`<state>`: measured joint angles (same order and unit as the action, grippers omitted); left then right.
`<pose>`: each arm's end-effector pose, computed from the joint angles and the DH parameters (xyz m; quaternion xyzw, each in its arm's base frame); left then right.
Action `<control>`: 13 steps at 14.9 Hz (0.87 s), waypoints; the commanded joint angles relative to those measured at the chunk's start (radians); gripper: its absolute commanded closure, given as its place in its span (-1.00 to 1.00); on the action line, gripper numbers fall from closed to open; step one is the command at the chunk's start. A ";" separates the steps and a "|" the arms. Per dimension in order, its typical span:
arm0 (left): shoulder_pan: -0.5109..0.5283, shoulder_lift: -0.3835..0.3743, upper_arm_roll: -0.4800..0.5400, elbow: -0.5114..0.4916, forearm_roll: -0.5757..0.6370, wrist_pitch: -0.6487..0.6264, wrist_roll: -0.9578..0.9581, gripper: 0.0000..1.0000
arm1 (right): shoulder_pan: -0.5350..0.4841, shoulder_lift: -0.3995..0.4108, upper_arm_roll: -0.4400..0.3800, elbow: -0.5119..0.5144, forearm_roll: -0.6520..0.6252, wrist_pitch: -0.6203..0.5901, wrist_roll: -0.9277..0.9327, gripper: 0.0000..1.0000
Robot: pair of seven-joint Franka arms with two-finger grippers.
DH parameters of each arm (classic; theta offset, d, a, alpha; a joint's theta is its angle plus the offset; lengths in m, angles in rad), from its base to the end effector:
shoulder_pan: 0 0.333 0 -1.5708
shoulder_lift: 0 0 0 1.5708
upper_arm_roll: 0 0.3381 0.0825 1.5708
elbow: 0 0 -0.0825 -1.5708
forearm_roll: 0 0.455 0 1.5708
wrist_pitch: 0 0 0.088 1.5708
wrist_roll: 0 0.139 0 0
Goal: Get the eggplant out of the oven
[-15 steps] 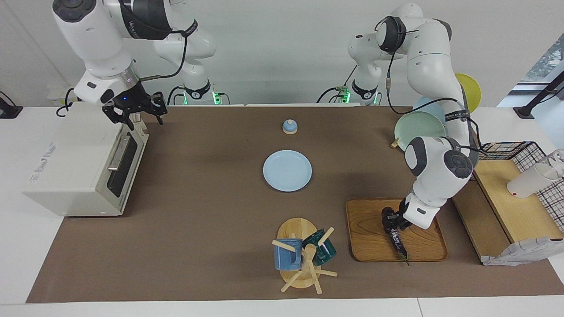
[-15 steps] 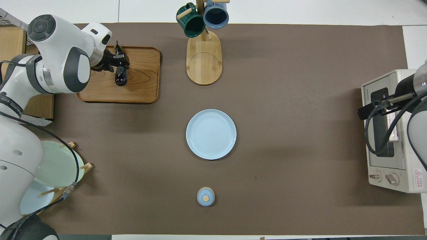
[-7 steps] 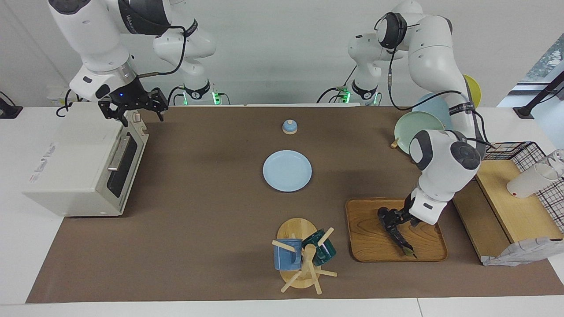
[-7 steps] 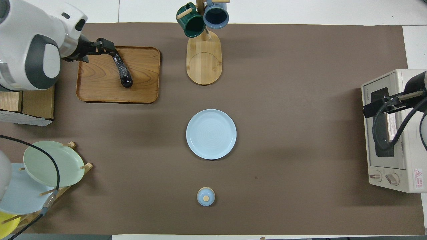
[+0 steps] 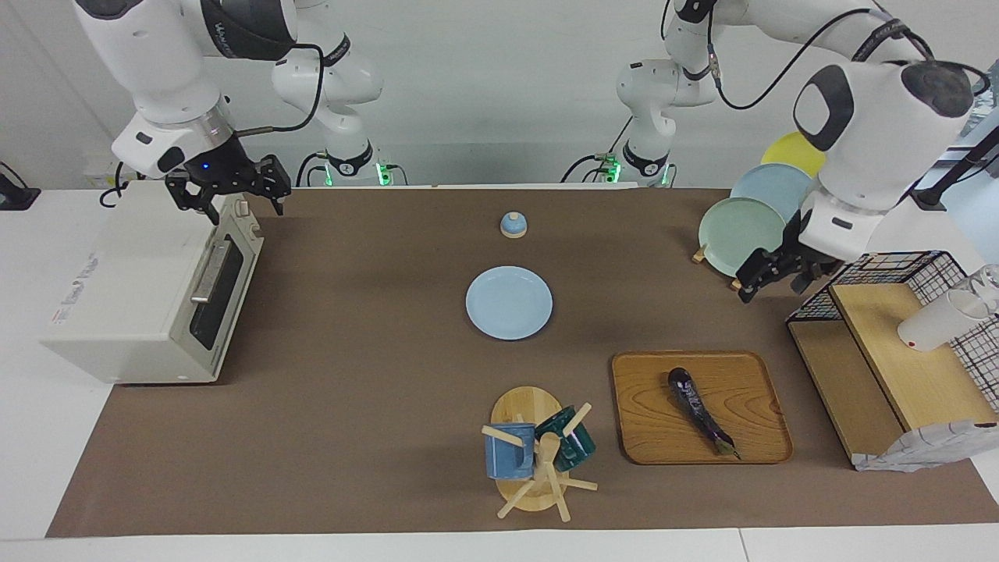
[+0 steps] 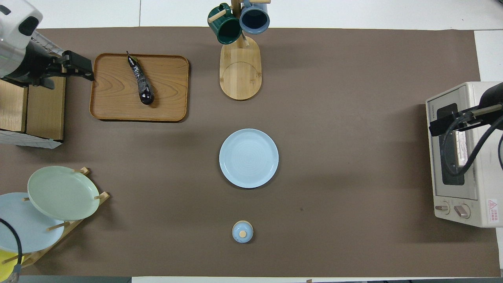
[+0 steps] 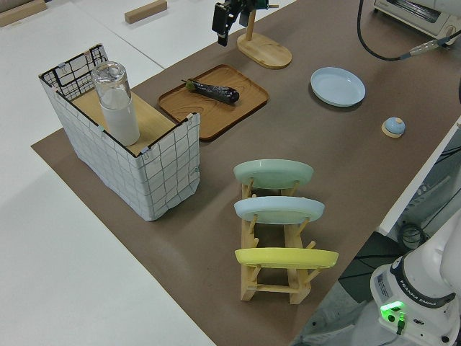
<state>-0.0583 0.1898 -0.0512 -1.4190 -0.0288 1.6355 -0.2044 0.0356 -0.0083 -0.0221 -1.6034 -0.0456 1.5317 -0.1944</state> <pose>0.6900 -0.0767 0.5783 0.9985 0.0487 0.0103 0.0211 0.6156 0.0018 0.5990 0.9939 0.1035 -0.0336 0.0197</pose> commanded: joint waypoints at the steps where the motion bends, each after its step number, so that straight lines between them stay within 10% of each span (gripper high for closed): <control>1: 0.008 -0.085 -0.002 -0.041 0.023 -0.144 0.031 -1.00 | -0.029 0.013 0.016 0.026 0.013 -0.016 0.010 -1.00; 7: 0.006 -0.237 -0.015 -0.297 0.023 -0.094 0.072 -1.00 | -0.020 0.014 0.013 0.023 0.004 -0.021 0.015 -1.00; 13: 0.043 -0.170 -0.061 -0.078 0.015 -0.264 0.069 -1.00 | -0.025 0.013 -0.009 0.016 0.010 -0.041 0.015 -1.00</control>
<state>-0.0441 0.0018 -0.0891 -1.5763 -0.0257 1.4383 -0.1495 0.0234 -0.0045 -0.0249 -1.6011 -0.0456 1.5111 -0.1919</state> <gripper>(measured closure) 0.000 0.000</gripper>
